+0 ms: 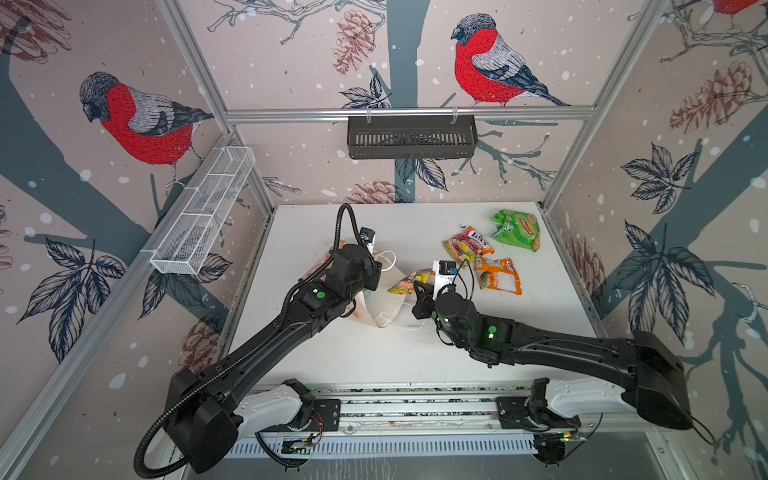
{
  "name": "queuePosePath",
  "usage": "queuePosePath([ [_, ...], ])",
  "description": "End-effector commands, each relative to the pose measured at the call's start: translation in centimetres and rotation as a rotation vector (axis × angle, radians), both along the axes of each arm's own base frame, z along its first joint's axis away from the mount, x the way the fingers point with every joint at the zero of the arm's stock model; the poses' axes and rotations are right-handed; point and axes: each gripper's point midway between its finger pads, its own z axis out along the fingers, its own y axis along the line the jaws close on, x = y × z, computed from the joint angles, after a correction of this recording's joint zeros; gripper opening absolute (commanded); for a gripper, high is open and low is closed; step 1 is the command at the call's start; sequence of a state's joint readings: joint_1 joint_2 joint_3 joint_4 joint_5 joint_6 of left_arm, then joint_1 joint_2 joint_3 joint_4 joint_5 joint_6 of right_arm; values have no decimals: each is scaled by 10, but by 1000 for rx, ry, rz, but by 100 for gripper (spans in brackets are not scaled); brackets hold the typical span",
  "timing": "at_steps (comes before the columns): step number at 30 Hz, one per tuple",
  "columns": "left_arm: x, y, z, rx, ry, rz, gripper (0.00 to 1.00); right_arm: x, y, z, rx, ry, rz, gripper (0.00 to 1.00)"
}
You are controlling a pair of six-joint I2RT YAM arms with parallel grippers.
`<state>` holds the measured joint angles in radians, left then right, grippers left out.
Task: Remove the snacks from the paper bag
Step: 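Lift the held packets up out of the bag opening with the right gripper, then carry the packets to the pile beside the green chip bag and release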
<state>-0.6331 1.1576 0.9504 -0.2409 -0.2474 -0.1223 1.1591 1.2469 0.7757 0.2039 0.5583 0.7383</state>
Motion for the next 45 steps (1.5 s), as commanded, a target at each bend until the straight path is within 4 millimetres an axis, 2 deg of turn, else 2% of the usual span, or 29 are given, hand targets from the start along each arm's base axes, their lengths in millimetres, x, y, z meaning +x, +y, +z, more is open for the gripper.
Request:
queuePosePath([
  [1, 1, 6, -2, 18, 5, 25, 0, 2, -8, 15, 45, -16, -37, 0],
  [8, 1, 8, -3, 24, 5, 36, 0, 2, -24, 29, 48, -32, -74, 0],
  [15, 1, 15, -2, 36, -12, 65, 0, 10, -59, 38, 56, -26, -136, 0],
  [20, 2, 19, -4, 49, -15, 83, 0, 20, -92, 40, 31, -15, -216, 0],
  [27, 2, 14, -7, 33, -2, 64, 0, 28, -145, 49, 9, -22, -346, 0],
  [34, -1, 10, -1, -4, -4, 44, 0, 46, -195, 48, -56, 5, -470, 0],
  [40, -5, 5, 3, -36, -4, 19, 0, 61, -235, 41, -100, 46, -563, 0],
  [45, -6, 1, 1, -43, 8, 2, 0, 83, -278, 19, -151, 119, -654, 0],
])
